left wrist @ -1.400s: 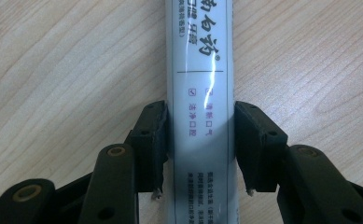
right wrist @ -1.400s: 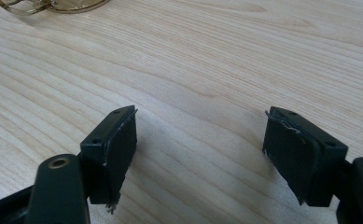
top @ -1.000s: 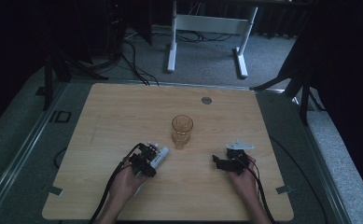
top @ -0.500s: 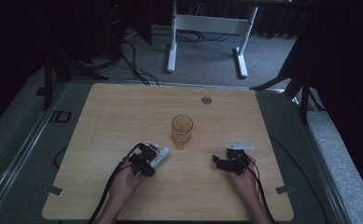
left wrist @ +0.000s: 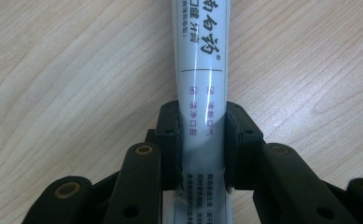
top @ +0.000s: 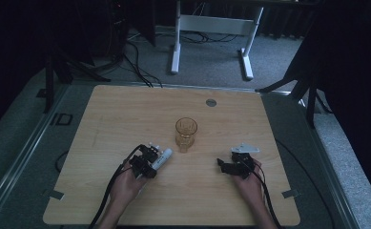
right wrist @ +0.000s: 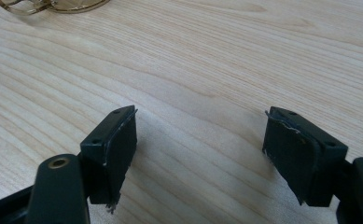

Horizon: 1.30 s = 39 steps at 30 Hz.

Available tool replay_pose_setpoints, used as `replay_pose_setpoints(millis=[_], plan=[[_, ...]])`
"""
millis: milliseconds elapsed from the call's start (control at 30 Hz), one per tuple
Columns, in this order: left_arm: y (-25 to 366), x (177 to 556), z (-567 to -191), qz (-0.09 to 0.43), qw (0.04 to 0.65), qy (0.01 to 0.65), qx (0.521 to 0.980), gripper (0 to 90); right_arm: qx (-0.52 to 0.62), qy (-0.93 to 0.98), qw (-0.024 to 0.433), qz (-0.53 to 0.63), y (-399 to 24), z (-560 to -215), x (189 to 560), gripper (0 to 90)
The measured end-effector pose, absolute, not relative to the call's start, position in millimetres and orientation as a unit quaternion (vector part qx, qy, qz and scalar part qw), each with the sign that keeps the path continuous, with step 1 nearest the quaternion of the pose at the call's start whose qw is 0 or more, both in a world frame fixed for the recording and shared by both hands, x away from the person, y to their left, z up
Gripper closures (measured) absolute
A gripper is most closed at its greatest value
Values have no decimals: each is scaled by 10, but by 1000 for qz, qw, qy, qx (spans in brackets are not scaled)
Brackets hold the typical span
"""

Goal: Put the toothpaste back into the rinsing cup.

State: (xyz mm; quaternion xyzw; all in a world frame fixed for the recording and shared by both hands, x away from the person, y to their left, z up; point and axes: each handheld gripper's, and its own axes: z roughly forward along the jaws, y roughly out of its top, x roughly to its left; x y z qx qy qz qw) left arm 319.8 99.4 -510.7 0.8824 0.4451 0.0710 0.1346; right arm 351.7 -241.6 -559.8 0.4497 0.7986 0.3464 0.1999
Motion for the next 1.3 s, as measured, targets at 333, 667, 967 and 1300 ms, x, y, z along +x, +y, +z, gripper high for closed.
replay_pose_setpoints(millis=[333,667,967,1300], plan=[[994,3189,-5041,76,146,433,886,710,450,799,199,347,-2416,-5598,3517,253],[978,3171,-4959,87,148,423,890,712,450,798,200,347,-2415,-5598,3518,254],[979,3158,-4879,96,145,411,895,712,448,802,197,343,-2412,-5589,3513,258],[972,3147,-4802,105,145,399,899,712,421,824,204,321,-2373,-5517,3459,365]])
